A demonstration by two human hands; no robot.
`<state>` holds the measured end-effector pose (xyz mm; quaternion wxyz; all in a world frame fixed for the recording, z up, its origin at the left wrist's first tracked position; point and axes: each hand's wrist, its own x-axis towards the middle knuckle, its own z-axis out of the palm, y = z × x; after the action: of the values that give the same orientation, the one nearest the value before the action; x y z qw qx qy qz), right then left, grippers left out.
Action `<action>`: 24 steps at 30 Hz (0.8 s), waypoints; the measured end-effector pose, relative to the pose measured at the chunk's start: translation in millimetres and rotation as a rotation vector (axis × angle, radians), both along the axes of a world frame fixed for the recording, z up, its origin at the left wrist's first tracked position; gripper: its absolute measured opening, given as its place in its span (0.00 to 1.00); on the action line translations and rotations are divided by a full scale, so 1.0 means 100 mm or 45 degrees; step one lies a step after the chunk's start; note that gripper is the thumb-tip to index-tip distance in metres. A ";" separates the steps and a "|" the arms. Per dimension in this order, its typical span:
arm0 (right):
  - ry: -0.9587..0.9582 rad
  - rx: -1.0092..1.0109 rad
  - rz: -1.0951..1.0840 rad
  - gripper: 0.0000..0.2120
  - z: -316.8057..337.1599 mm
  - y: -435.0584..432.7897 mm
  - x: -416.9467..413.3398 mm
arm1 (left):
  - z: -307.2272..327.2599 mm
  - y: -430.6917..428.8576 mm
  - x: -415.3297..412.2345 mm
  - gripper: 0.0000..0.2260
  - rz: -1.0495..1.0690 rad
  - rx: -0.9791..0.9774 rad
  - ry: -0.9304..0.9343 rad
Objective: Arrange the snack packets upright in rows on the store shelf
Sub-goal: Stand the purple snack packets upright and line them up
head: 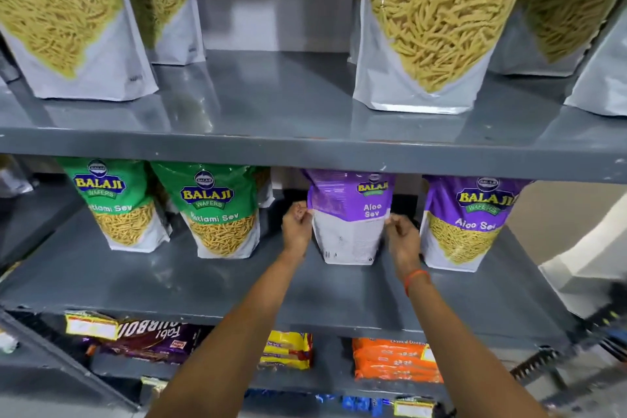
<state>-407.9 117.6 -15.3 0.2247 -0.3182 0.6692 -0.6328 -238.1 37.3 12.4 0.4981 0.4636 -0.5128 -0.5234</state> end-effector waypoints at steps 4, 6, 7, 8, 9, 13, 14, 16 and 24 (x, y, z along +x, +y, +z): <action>0.041 -0.040 0.023 0.14 -0.20 0.13 -0.02 | -0.13 0.39 0.03 0.13 0.135 -0.078 -0.104; -0.001 -0.030 0.078 0.19 -0.23 0.17 -0.02 | -0.29 0.75 0.02 0.15 0.044 -0.181 -0.264; -0.019 0.000 0.120 0.19 -0.25 0.19 -0.01 | -0.36 0.90 -0.01 0.18 -0.067 -0.212 -0.329; -0.035 0.025 0.160 0.18 -0.28 0.21 0.00 | -0.41 1.00 -0.03 0.22 -0.151 -0.210 -0.361; -0.054 0.042 0.190 0.16 -0.29 0.23 0.02 | -0.45 1.04 -0.05 0.26 -0.194 -0.193 -0.360; -0.118 -0.001 0.231 0.22 -0.32 0.32 0.17 | -0.44 1.00 -0.06 0.34 -0.238 -0.088 -0.290; -0.112 -0.014 0.240 0.23 -0.35 0.35 0.22 | -0.43 0.97 -0.06 0.34 -0.243 -0.057 -0.282; -0.108 -0.039 0.255 0.24 -0.41 0.38 0.32 | -0.40 0.90 -0.08 0.31 -0.200 -0.025 -0.276; 0.080 0.059 0.125 0.28 -0.37 0.26 0.29 | -0.33 0.61 -0.06 0.29 -0.032 -0.018 -0.353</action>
<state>-379.3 144.1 -52.7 0.2417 -0.3650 0.6740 -0.5951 -244.3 98.0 -20.8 0.4192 0.5214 -0.5862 -0.4570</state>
